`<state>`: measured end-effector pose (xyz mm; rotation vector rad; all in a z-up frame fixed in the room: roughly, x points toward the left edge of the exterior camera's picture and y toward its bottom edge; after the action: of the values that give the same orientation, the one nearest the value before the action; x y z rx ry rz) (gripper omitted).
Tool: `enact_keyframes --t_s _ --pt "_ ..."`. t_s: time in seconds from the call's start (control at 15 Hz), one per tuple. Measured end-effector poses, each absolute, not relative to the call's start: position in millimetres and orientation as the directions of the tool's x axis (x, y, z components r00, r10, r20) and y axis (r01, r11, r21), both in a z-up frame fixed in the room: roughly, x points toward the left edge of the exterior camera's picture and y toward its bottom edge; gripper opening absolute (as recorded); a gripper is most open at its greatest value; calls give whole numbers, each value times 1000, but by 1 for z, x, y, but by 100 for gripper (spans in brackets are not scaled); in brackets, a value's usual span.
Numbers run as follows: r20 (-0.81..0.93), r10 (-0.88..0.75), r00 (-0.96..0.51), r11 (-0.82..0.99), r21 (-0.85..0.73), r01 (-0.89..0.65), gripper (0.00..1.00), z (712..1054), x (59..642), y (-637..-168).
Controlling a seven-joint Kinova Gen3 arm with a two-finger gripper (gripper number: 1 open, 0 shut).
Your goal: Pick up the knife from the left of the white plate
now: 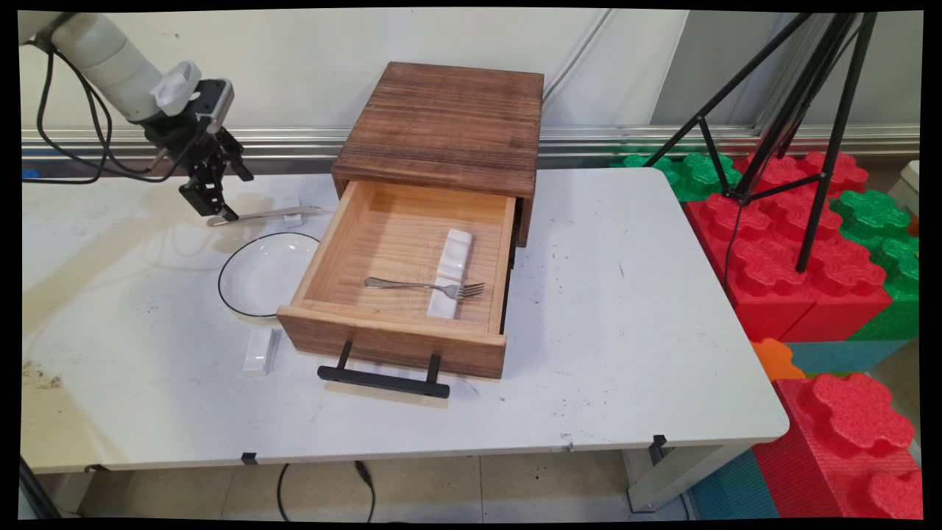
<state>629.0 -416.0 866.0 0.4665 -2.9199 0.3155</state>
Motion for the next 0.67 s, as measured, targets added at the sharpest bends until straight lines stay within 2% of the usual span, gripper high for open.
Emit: enact_keyframes --t_s 0.67 --pt "179 -351 -919 910 -164 -380 100 822 642 -436"
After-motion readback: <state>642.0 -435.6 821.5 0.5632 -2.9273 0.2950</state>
